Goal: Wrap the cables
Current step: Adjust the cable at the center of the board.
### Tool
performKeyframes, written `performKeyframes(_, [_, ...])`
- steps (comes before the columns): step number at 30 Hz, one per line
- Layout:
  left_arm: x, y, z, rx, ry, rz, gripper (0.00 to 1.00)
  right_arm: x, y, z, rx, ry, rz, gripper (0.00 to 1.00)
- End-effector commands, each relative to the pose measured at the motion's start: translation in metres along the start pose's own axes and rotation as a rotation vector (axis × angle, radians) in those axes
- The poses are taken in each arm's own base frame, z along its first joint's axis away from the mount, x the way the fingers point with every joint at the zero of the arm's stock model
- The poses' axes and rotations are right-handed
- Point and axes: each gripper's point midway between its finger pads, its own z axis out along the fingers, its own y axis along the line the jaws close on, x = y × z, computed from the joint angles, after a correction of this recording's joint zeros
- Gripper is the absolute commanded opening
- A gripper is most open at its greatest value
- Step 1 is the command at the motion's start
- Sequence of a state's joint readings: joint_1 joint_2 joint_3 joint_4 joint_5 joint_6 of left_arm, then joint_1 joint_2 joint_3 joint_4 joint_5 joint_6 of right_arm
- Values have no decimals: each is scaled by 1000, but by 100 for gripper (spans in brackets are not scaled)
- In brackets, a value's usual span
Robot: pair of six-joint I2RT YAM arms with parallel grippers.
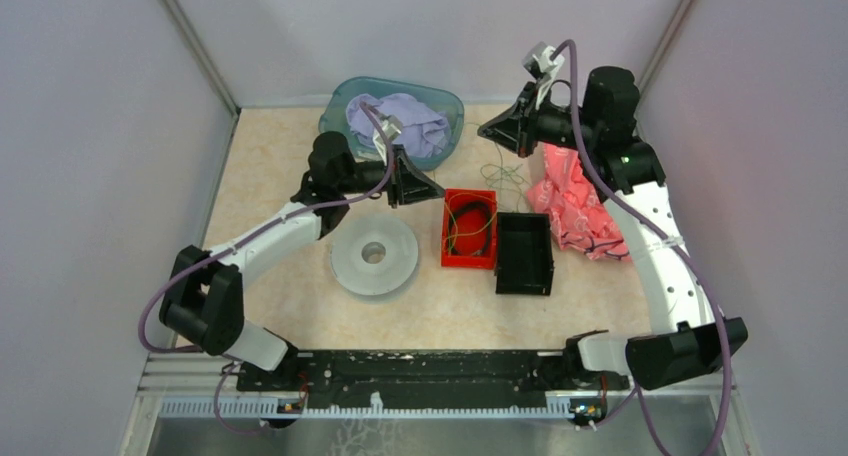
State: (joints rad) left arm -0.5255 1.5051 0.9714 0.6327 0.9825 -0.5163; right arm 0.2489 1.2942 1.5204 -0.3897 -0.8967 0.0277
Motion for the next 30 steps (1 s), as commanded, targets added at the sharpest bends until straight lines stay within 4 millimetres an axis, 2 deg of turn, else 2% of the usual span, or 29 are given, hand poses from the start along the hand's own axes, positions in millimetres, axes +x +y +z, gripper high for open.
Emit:
performKeyframes(1, [-21, 3, -7, -84, 87, 222, 0, 19, -21, -20, 168, 77, -171, 0])
performKeyframes(2, [-24, 7, -9, -117, 111, 248, 0, 28, -26, -22, 187, 105, -190, 0])
performKeyframes(4, [-30, 14, -12, -178, 153, 292, 0, 44, -27, -26, 189, 155, -217, 7])
performKeyframes(7, [-37, 20, -16, -239, 219, 335, 0, 61, -20, -28, 137, 207, -252, 31])
performKeyframes(10, [-37, 27, -18, -285, 284, 357, 0, 58, -8, -27, 101, 216, -313, 57])
performKeyframes(11, [-37, 29, -18, -300, 303, 366, 0, 54, -4, -25, 94, 211, -332, 63])
performKeyframes(16, [-35, 30, -13, -345, 388, 394, 0, 44, 13, -9, 35, 207, -365, 82])
performKeyframes(20, [-31, 25, -7, -351, 408, 396, 0, 40, 16, 4, 13, 190, -350, 83])
performKeyframes(24, [-29, 23, 0, -354, 420, 396, 0, 43, 22, 14, -20, 183, -321, 79])
performKeyframes(30, [-25, 17, 8, -323, 429, 394, 0, 46, 19, 28, -7, 165, -262, 59])
